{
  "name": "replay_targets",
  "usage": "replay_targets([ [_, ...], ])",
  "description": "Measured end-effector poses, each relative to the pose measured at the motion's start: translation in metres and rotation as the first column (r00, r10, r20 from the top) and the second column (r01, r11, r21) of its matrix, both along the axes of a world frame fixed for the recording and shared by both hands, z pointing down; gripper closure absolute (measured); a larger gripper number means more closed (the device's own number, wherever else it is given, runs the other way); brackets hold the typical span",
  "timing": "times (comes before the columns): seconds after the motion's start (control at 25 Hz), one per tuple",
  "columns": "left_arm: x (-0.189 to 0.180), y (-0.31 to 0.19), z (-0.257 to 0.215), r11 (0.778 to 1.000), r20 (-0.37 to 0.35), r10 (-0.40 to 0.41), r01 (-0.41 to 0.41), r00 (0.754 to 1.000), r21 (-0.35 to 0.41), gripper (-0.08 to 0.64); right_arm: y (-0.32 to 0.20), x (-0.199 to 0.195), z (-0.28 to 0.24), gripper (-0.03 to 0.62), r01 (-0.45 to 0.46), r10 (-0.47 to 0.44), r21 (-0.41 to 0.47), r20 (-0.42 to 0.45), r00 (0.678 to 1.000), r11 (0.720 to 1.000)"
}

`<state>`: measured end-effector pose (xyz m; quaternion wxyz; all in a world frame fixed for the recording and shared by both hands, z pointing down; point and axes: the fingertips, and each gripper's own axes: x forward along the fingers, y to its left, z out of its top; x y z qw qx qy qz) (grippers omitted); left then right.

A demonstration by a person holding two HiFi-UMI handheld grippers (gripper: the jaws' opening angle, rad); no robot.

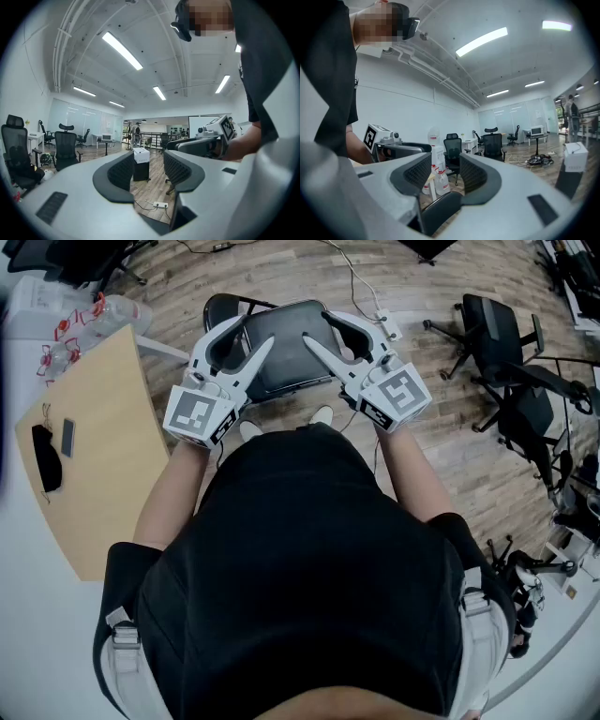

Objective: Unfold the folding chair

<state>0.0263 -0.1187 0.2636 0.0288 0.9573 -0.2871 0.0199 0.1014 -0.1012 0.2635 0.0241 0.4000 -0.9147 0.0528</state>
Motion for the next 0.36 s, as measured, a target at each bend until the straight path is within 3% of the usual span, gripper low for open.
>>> replay_targets([
  [0.36, -0.0033, 0.0047, 0.0013, 1.0, 0.005, -0.011, 0.011, 1.0, 0.002, 0.368, 0.0036, -0.0014, 0.0024, 0.403, 0.007, -0.007, -0.006, -0.007, 1.0, 1.0],
])
